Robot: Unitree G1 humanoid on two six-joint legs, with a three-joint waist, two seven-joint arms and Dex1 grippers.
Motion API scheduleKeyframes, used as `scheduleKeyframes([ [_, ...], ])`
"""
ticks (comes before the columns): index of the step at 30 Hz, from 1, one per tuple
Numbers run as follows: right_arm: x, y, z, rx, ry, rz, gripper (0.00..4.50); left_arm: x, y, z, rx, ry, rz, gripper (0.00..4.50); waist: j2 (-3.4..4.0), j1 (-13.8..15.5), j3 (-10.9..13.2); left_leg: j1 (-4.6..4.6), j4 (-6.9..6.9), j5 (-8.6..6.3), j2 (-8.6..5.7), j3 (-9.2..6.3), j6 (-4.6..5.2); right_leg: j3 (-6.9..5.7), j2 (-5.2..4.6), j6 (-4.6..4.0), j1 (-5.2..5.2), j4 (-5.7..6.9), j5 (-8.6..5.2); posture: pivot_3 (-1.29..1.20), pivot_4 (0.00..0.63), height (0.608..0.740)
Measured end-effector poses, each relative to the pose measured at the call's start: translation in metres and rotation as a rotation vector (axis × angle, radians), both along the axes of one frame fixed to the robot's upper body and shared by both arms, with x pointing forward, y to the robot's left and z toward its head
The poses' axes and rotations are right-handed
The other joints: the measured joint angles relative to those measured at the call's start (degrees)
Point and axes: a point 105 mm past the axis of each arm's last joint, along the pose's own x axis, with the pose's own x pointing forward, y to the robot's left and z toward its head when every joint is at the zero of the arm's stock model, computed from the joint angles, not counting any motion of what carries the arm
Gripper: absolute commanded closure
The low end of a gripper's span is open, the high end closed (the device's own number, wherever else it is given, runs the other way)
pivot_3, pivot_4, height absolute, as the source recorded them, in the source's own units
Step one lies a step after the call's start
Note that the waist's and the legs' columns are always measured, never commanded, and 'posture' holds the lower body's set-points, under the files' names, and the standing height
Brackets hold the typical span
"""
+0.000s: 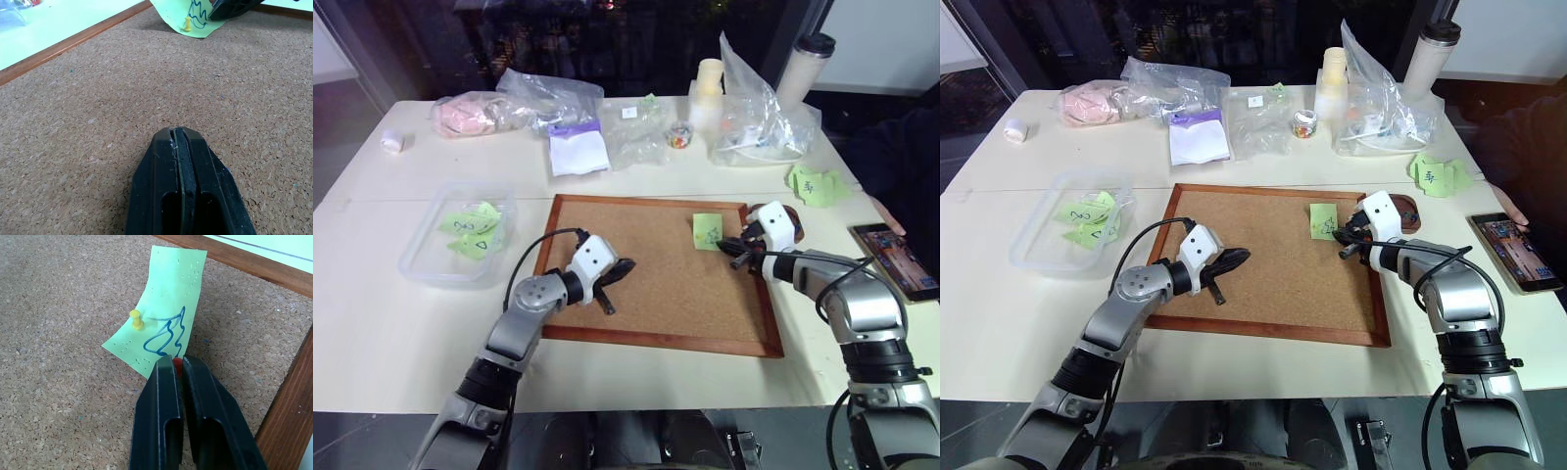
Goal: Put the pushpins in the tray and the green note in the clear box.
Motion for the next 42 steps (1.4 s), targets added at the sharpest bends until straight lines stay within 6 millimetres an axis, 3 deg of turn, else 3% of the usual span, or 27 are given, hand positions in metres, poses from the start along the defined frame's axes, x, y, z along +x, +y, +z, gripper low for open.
scheduleKeyframes([
  [13, 0.001, 0.000, 0.001, -0.011, 0.008, -0.005, 4.45, 0.000, 0.000, 0.000, 0.000, 0.001, 0.000, 4.50, 0.00, 0.00, 0.00, 0.00, 0.00, 0.00, 0.00, 0.00, 0.00, 0.00, 0.00, 0.00, 0.00, 0.00, 0.00, 0.00, 0.150, 0.740],
  [17, 0.001, -0.002, 0.001, -0.023, 0.004, -0.016, 3.13, 0.000, 0.000, 0.000, -0.001, 0.001, 0.000, 4.50, 0.00, 0.03, 0.00, 0.00, 0.00, 0.00, 0.00, 0.00, 0.00, 0.00, 0.00, 0.00, 0.00, 0.00, 0.00, 0.00, 0.150, 0.740],
  [42, 0.000, 0.013, 0.009, -0.032, -0.052, 0.053, 3.13, -0.001, 0.000, -0.001, -0.001, 0.002, 0.002, 4.50, 0.00, 0.06, 0.00, 0.00, 0.00, 0.00, 0.00, 0.00, 0.00, 0.00, 0.00, 0.00, 0.00, 0.00, 0.00, 0.00, 0.150, 0.740],
])
